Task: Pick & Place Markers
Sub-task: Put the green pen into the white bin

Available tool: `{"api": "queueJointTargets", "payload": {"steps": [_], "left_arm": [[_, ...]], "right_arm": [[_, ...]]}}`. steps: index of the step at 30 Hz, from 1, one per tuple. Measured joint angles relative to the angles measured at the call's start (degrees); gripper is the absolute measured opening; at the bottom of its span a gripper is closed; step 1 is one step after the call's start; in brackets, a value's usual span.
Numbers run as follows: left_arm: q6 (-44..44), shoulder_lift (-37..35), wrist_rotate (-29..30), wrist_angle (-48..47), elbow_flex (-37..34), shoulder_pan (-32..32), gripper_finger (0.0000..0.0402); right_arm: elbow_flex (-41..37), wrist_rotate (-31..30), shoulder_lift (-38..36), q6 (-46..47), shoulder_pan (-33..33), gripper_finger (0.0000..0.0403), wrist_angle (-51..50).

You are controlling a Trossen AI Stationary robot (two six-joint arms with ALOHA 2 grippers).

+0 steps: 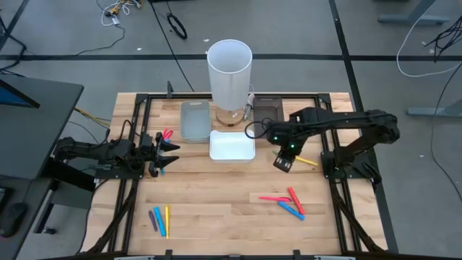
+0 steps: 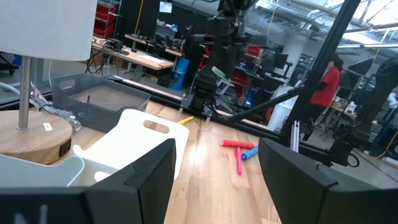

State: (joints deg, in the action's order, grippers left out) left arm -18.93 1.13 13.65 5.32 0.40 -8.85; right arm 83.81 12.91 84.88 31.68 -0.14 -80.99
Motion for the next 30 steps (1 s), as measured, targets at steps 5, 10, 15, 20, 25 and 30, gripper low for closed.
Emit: {"api": "queueJointTargets", "payload": {"steps": [5,10,15,20,25,30], "left_arm": [[0.02,-0.02,0.00,0.00,0.00,-0.01,0.0234],[0.00,-0.02,0.00,0.00,0.00,0.00,0.0234],[0.02,-0.01,0.00,0.00,0.00,-0.01,0.0234],[0.01,-0.02,0.00,0.00,0.00,0.00,0.0234],[0.02,-0.02,0.00,0.00,-0.01,0.00,0.0234],[0.00,-0.02,0.00,0.00,-0.01,-0.01,0.0234]], "right_arm": [[4.05,0.01,3.55,-4.05,-1.65,0.0022,-0.71],[8.74,0.00,7.94,-8.77,-2.90,0.0022,-1.72],[14.68,0.00,13.11,-13.41,-4.18,0.0022,-3.10],[20.51,-0.88,18.20,-17.50,-5.08,0.0022,-4.26],[25.08,-3.06,22.11,-21.01,-5.60,0.0022,-4.26],[28.03,-5.41,25.59,-24.38,-6.22,0.0022,-3.99]]}}
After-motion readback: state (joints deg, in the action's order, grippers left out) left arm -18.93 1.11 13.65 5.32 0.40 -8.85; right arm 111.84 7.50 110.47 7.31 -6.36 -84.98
